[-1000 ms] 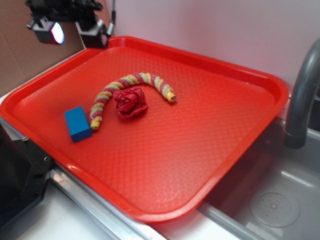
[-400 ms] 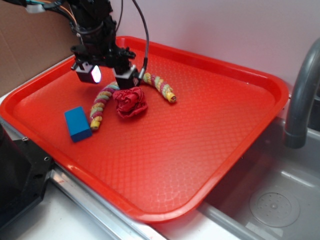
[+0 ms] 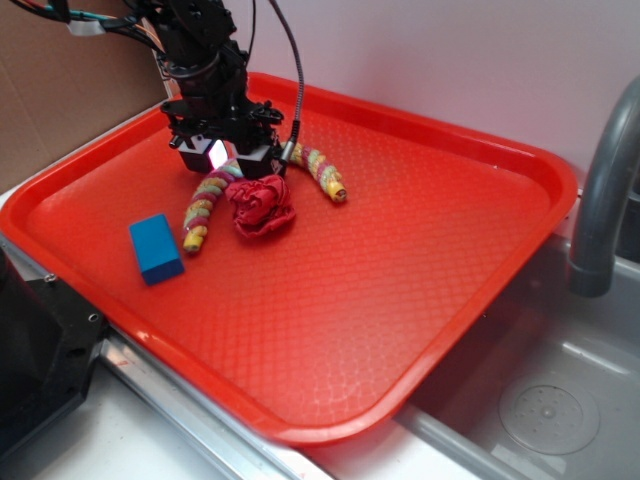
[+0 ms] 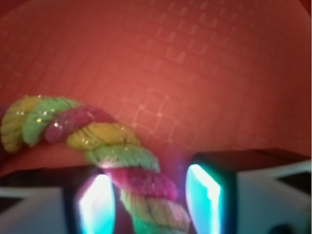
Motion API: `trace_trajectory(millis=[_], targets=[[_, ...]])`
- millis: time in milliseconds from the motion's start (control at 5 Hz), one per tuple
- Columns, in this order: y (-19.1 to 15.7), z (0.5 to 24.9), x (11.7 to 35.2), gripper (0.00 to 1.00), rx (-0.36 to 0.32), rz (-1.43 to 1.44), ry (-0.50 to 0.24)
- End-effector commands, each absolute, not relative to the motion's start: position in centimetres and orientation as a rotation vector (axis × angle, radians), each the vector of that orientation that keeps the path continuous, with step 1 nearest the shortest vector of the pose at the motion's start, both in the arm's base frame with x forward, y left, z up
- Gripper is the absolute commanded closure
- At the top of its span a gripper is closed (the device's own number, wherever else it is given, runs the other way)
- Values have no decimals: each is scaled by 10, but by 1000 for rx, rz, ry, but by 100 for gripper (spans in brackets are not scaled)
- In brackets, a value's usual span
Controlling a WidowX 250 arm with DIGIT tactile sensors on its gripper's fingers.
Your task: Grab the multicolored rope.
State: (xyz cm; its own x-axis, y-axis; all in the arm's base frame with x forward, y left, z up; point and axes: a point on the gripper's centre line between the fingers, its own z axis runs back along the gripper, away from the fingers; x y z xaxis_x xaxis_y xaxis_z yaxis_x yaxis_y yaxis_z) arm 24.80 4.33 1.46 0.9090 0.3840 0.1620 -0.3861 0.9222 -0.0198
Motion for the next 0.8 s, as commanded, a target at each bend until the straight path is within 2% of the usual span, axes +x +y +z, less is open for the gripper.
trace_trajectory(millis=[0,200,600], targets=[[45,39,240,100,36,355,-137],[43,77,238,100,74,333,-140],[22,166,216,100,8,185,-117]])
